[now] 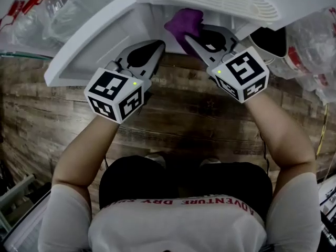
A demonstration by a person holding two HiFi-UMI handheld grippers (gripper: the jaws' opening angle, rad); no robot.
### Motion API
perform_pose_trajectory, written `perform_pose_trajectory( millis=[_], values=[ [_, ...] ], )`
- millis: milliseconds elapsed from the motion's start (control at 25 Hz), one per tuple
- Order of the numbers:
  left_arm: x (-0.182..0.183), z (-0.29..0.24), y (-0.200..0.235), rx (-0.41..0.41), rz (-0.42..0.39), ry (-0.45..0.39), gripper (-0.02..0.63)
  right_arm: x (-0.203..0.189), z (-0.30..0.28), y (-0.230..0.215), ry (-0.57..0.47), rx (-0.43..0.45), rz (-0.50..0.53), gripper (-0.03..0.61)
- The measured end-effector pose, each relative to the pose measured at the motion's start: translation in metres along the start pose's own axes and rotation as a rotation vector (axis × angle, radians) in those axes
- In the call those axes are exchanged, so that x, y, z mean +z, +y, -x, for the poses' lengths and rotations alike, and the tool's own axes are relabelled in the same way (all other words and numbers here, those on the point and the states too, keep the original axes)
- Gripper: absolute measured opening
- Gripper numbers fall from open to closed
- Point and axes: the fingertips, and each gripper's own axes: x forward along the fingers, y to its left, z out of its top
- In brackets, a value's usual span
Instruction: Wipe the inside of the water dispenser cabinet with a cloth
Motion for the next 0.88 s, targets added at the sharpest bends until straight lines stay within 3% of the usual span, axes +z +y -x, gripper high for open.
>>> perform_pose_trajectory(
  millis=[160,480,880],
  values=[
    [0.003,0.004,0.012,0.017,0.007,-0.020,0.028,0.011,-0.014,-0.008,-0.011,-0.032,0.034,0.058],
    [-0.001,-0.002,0.013,0.013,0.052,-0.005,0.028,0.036,-0.017,-0.026,-0.132,-0.106,-0.005,0.058],
    [0.003,-0.005,0.015,0.008,0.046,0.001,0.028,0.045,-0.043,-0.018,-0.186,-0.081,-0.077,0.058]
  ],
)
